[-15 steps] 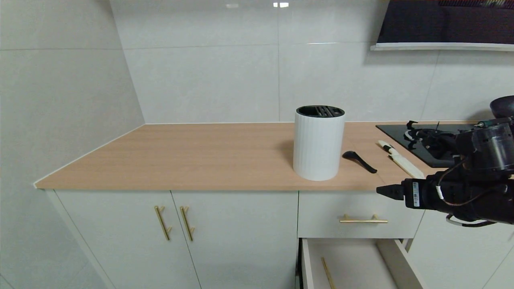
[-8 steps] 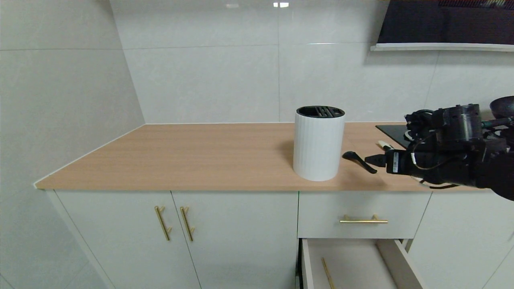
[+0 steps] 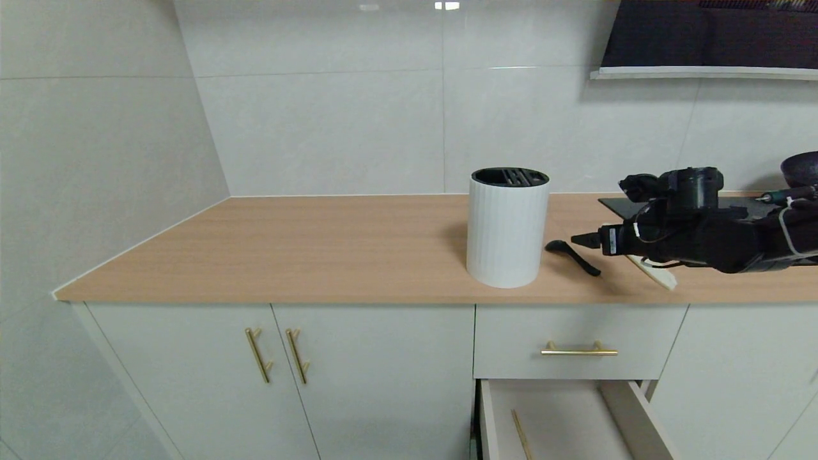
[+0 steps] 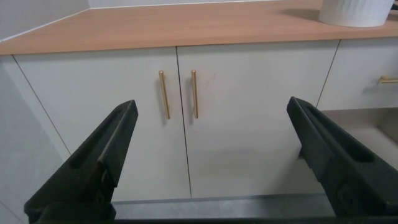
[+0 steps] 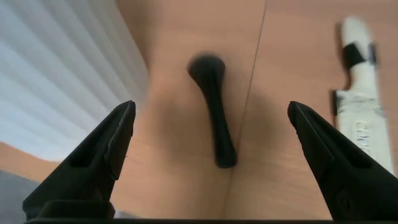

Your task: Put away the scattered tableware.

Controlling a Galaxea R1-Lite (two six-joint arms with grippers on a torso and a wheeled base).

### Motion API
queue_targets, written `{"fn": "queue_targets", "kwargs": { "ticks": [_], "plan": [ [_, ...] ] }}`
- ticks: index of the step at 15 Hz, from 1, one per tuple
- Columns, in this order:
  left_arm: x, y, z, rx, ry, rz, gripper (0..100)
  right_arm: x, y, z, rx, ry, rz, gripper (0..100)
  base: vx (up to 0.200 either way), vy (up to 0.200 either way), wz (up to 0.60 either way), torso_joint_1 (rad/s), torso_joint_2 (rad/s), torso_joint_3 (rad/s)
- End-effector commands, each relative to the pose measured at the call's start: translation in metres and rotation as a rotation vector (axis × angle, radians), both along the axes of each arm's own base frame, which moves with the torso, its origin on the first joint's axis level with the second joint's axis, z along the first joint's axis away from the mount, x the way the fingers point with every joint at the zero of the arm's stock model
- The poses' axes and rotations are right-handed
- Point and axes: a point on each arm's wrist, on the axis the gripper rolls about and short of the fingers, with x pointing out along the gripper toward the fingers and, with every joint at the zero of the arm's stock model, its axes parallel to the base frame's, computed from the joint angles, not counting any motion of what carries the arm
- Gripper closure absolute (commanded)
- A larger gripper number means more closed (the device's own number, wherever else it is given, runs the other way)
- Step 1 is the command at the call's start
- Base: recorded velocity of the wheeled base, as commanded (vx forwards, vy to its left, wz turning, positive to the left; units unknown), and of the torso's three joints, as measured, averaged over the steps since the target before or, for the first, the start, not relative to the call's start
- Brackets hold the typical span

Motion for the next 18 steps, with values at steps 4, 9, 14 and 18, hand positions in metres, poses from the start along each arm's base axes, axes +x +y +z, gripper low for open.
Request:
{"fn": "queue_targets", "kwargs": {
  "ticks": [4,9,14,18],
  "plan": [
    [0.0,0.0,0.0,0.001,0.001,0.0,0,0.011,-0.006,-0.049,-0.079,0.066,0.093,0,0.0,0.0,0.0,0.0,0.0,0.0],
    [0.0,0.0,0.0,0.0,0.001,-0.001,0,0.016,-0.007,-0.05,-0.09,0.012,0.093,0,0.0,0.0,0.0,0.0,0.0,0.0],
    [0.0,0.0,0.0,0.0,0.001,-0.001,0,0.024,-0.007,-0.064,-0.096,0.028,0.09,0,0.0,0.0,0.0,0.0,0.0,0.0],
    [0.0,0.0,0.0,0.0,0.001,0.0,0,0.026,-0.008,-0.068,-0.096,0.032,0.089,0,0.0,0.0,0.0,0.0,0.0,0.0]
  ]
}}
